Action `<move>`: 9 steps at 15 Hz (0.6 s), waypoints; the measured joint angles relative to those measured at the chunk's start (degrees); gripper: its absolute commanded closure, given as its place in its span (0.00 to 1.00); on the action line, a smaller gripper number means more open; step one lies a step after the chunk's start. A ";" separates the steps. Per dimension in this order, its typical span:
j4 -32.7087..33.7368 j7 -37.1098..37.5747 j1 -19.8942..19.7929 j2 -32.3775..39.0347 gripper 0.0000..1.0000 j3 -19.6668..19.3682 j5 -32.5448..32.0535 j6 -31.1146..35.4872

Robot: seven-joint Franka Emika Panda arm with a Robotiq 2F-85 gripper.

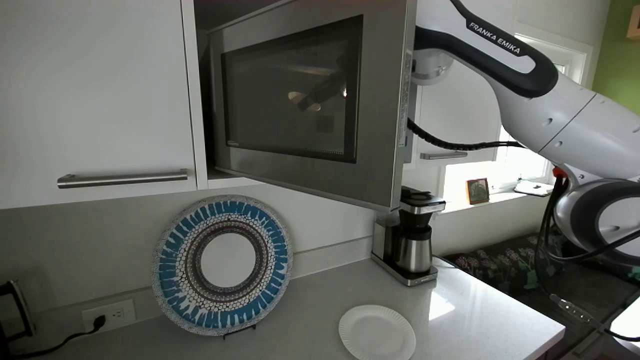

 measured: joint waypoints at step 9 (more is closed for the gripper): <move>7.44 -0.12 3.36 3.52 0.99 -7.39 5.20 -3.66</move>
